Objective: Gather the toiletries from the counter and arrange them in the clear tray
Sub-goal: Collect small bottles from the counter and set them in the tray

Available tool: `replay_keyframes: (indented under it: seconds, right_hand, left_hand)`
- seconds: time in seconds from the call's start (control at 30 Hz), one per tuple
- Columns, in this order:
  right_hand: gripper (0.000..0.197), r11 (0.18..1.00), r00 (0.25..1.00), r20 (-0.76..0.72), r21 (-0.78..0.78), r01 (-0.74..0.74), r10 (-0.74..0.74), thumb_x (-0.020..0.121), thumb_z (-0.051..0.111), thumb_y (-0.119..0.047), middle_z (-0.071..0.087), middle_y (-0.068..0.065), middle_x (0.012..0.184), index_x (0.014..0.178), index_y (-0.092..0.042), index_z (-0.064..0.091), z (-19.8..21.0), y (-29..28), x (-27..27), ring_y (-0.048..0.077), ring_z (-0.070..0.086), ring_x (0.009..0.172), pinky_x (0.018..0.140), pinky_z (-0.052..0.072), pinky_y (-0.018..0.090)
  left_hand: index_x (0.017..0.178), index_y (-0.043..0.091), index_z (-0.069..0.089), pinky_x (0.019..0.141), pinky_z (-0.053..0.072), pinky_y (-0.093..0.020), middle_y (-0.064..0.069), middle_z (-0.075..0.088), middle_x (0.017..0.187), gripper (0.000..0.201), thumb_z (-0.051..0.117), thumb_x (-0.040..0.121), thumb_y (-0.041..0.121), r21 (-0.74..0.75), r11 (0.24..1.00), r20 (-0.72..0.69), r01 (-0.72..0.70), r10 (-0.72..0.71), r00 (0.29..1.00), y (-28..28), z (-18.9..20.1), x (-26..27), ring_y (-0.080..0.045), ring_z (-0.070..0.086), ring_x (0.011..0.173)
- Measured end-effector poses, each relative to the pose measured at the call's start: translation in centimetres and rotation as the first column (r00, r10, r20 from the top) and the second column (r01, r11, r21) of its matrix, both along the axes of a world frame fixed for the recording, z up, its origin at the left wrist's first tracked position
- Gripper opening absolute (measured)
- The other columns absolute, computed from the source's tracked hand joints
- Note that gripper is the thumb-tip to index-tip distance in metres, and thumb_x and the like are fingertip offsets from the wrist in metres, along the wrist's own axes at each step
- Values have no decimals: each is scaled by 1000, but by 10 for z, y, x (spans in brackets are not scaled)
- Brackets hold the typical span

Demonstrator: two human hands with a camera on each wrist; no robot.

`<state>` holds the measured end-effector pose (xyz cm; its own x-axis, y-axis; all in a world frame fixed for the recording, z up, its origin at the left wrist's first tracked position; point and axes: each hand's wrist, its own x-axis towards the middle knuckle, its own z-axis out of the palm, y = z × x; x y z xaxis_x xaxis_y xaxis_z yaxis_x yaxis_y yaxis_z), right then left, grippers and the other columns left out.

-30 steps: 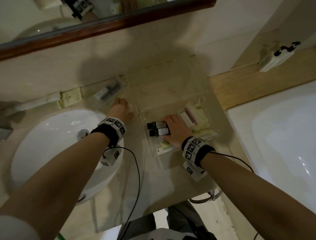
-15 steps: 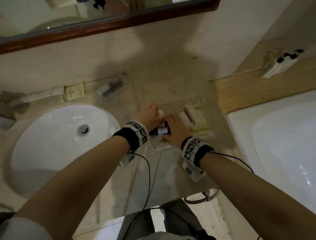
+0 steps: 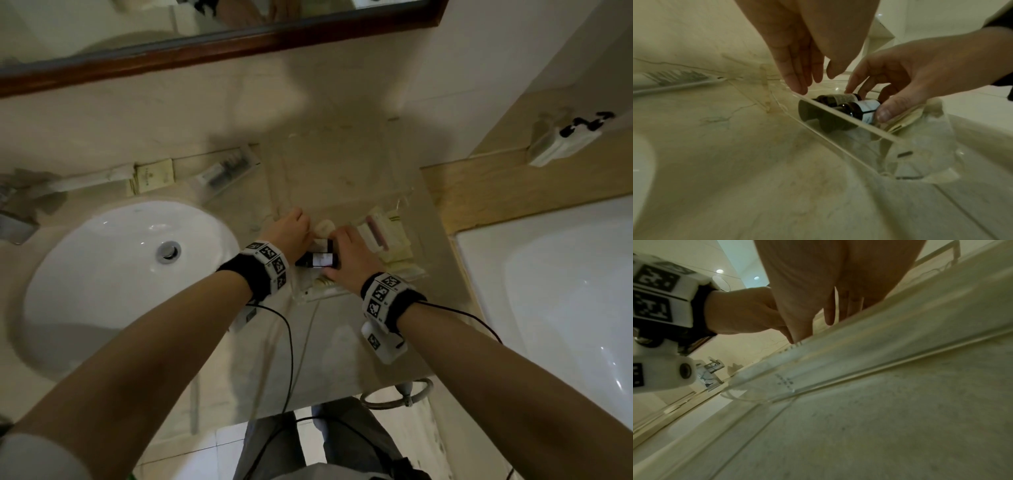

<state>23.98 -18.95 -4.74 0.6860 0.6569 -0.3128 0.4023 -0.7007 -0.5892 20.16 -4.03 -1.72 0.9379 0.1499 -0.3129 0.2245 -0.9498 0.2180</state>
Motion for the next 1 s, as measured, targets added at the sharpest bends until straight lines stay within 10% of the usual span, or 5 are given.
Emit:
replay_keyframes:
  seconds: [0.53,1.0]
  right_hand:
    - [60,1000,999,51,28,-14,13,68,77,-30,41,12,123,115,-9,48,2,8,-7,29,45,109,94,43,42]
    - [40,971,952,215,43,-233,219,82,58,-22,45,7,127,119,-12,48,38,91,-60,26,43,117,99,37,38]
  left_hand:
    - [108,0,55,68,34,-28,-17,55,109,27,38,97,18,-69,991,125,-110,118,985,22,13,-39,-32,57,88]
    - [120,14,44,74,49,-35,-11,67,104,28,35,98,28,38,956,-45,-291,293,955,79,31,-127,-31,65,89]
